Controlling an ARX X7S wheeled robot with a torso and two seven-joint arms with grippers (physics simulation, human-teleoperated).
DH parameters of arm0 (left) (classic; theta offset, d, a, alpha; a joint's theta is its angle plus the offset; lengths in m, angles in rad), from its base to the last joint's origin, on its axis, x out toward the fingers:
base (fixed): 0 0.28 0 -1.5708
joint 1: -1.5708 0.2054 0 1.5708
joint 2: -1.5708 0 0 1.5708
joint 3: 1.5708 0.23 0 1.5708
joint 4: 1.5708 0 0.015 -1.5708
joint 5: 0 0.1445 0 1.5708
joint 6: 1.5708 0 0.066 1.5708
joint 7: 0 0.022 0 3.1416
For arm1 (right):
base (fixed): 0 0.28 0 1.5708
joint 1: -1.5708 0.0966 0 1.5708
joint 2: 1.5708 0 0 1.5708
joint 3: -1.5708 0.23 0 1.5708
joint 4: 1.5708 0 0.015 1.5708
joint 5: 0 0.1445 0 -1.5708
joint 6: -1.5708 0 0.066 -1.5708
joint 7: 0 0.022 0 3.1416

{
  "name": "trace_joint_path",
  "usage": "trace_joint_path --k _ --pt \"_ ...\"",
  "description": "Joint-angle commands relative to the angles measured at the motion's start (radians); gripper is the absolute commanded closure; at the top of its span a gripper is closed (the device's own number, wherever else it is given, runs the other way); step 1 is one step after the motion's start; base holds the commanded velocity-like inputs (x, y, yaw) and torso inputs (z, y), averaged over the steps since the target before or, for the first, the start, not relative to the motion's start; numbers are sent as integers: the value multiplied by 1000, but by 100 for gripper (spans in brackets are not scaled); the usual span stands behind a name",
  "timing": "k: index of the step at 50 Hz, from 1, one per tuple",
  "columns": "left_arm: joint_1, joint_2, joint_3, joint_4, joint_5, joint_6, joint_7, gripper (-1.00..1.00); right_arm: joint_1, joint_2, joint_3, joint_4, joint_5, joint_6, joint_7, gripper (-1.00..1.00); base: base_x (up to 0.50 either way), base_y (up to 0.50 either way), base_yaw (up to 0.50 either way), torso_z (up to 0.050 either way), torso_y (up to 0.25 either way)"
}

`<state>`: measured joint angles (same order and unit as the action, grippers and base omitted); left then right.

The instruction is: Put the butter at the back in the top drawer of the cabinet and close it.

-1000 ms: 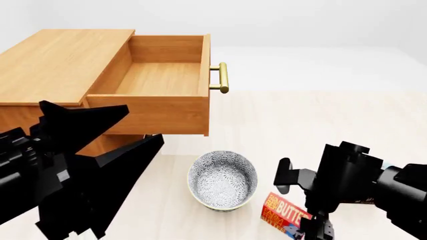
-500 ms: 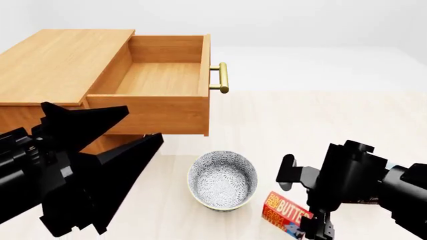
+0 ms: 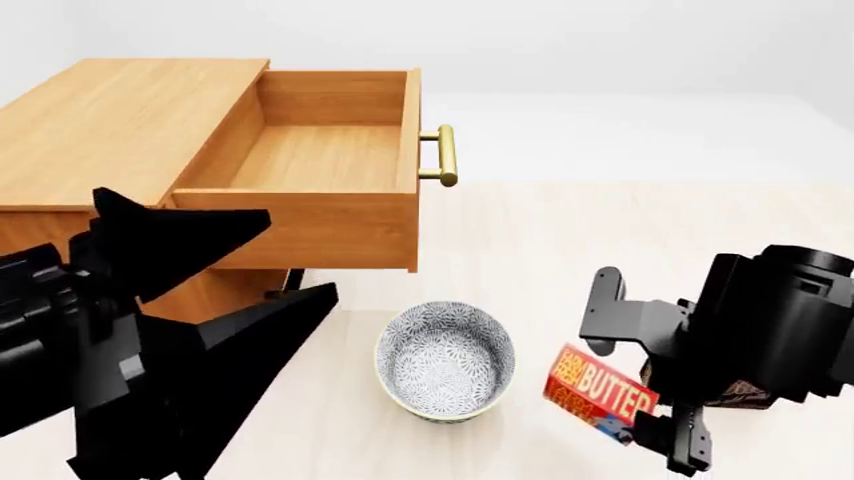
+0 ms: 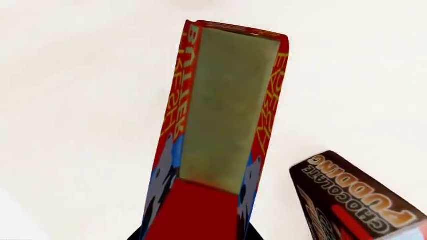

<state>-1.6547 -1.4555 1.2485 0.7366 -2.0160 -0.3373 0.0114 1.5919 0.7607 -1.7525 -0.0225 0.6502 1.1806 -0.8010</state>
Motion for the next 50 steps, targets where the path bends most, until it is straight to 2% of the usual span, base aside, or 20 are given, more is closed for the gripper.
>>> trace_joint_path --k 1,10,19,30,50 --pt "-94 92 -46 -74 38 -228 130 -100 137 18 -1 -139 -4 90 -6 100 0 0 0 0 0" --pt "-152 243 -26 -240 199 -416 271 -100 209 -57 -49 -131 -32 104 -63 100 0 0 0 0 1" --pt "-173 351 7 -313 341 -507 408 -100 260 -170 -108 -69 -68 78 -140 100 0 0 0 0 1" --pt "-185 423 28 -342 395 -554 491 -100 281 -252 -119 -57 -85 44 -166 100 0 0 0 0 1" --pt "-156 500 46 -335 449 -541 497 -100 319 -316 -111 -126 -87 1 -189 100 0 0 0 1 1"
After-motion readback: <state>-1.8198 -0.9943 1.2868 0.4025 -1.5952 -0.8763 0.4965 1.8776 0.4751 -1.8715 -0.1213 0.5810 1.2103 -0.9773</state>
